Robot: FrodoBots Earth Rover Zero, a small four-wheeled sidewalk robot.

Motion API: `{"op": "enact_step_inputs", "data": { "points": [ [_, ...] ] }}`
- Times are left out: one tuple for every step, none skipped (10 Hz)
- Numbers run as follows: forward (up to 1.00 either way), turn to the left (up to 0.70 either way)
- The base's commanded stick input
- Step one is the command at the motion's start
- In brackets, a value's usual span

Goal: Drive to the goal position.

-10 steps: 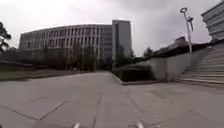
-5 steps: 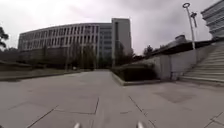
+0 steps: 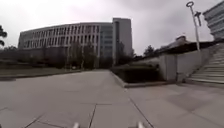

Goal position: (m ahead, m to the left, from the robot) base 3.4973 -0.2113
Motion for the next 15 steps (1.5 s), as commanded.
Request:
{"op": "enact_step_inputs", "data": {
  "points": [
    [0.81,0.00],
    [0.81,0.00],
    [0.81,0.00],
    [0.81,0.00],
    [0.81,0.00],
    [0.81,0.00],
    [0.81,0.00],
    [0.81,0.00],
    [0.81,0.00],
    [0.81,0.00],
    [0.81,0.00],
    [0.81,0.00],
    [0.81,0.00],
    [0.81,0.00],
    [0.81,0.00]
  ]
}}
